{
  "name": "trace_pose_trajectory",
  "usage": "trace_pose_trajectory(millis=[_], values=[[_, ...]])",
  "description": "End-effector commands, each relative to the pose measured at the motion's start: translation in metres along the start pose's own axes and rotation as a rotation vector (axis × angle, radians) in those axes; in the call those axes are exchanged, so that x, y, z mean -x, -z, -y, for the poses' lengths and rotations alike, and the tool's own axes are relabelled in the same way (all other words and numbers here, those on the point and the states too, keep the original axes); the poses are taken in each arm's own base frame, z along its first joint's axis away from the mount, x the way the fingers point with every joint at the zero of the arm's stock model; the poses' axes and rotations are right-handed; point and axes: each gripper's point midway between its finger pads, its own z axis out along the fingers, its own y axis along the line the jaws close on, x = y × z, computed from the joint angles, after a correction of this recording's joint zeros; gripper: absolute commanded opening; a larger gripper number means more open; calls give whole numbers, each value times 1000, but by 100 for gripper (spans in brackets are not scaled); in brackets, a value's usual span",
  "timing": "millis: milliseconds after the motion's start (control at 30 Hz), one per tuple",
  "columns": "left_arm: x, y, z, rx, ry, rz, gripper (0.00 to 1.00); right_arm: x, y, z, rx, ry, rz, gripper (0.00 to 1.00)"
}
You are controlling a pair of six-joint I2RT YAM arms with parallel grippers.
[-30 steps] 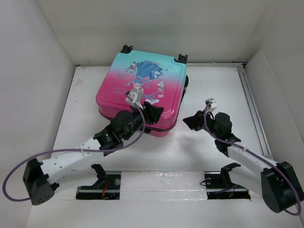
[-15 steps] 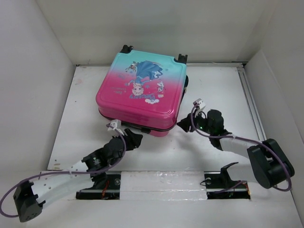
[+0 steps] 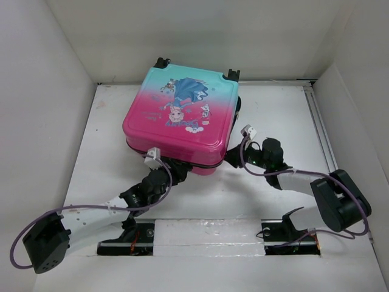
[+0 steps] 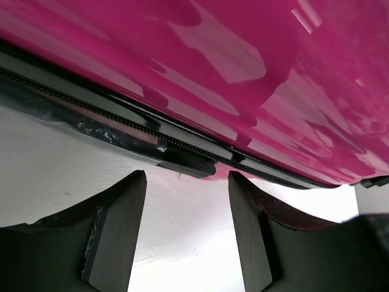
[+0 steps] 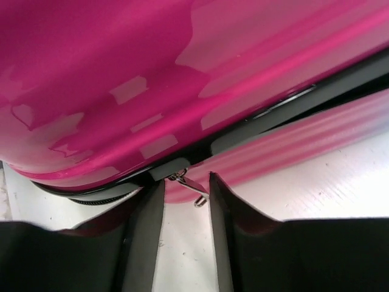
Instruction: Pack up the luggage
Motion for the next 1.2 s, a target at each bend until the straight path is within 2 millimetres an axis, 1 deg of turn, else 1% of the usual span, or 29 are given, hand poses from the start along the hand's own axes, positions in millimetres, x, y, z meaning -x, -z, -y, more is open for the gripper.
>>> trace_pose_trajectory(millis=[0, 33, 133, 167, 267, 300, 333, 367, 400, 433, 467, 500, 533, 567, 600, 633, 667, 700, 733, 800, 867, 900, 933, 1000, 1033, 1067, 1100, 1133, 1167], values=[[0, -4, 15, -61, -2, -5, 52, 30, -11, -14, 88, 90, 92, 35], [3, -5, 23, -86, -1, 1, 52, 31, -12, -13, 89, 86, 99, 28], [-1, -9, 25, -87, -6, -14, 52, 38, -11, -19, 114, 72, 148, 10], [-2, -10, 29, -101, -3, -20, 52, 38, -13, -23, 125, 57, 152, 1], [-5, -13, 36, -114, -25, -26, 51, 35, -14, -27, 105, 30, 161, 0], [-8, -13, 40, -120, -30, -36, 51, 38, -15, -30, 103, 35, 171, 0], [-2, -16, 46, -125, -31, -16, 51, 30, -16, -36, 89, 7, 149, 0], [-5, -18, 46, -116, -49, -22, 51, 22, -15, -37, 68, -6, 133, 0], [-4, -19, 49, -121, -46, -18, 51, 29, -13, -42, 52, -2, 147, 0], [0, -21, 56, -135, -37, -7, 51, 10, -11, -42, 15, -46, 82, 0], [-2, -24, 52, -117, -53, -3, 51, 4, -13, -43, -44, -56, 63, 0], [3, -27, 57, -122, -46, 12, 51, -5, -9, -44, -74, -64, 36, 0], [2, -29, 58, -119, -48, 10, 51, -1, -4, -49, -93, -81, 50, 0], [8, -31, 64, -124, -49, 31, 51, -13, 1, -46, -159, -103, 2, 0], [4, -36, 60, -101, -59, 26, 51, -27, 8, -46, -184, -121, -31, 0], [5, -39, 65, -107, -55, 31, 51, -22, 15, -52, -188, -149, -12, 0], [11, -43, 69, -110, -55, 45, 51, -34, 21, -55, -196, -168, -51, 0], [7, -47, 67, -97, -64, 35, 51, -45, 24, -67, -170, -176, -80, 0], [9, -50, 66, -95, -59, 44, 51, -45, 26, -72, -165, -189, -82, 0], [9, -54, 74, -113, -52, 43, 51, -57, 29, -90, -135, -197, -115, 0], [10, -57, 79, -120, -48, 48, 51, -67, 29, -98, -139, -209, -149, 0], [14, -57, 88, -140, -40, 49, 51, -67, 26, -102, -140, -210, -156, 0], [8, -59, 86, -137, -48, 33, 51, -59, 20, -112, -125, -197, -145, 0], [11, -61, 92, -147, -41, 41, 51, -62, 10, -119, -128, -183, -171, 0], [6, -63, 95, -161, -45, 19, 51, -58, 4, -125, -144, -184, -162, 0], [6, -66, 98, -160, -56, 19, 51, -41, -7, -132, -151, -190, -125, 0], [3, -68, 101, -168, -59, 6, 51, -35, -17, -133, -211, -211, -99, 0], [5, -68, 107, -182, -54, 6, 51, -39, -21, -133, -215, -228, -103, 0], [1, -68, 109, -190, -57, -1, 51, -34, -27, -135, -241, -230, -62, 0]])
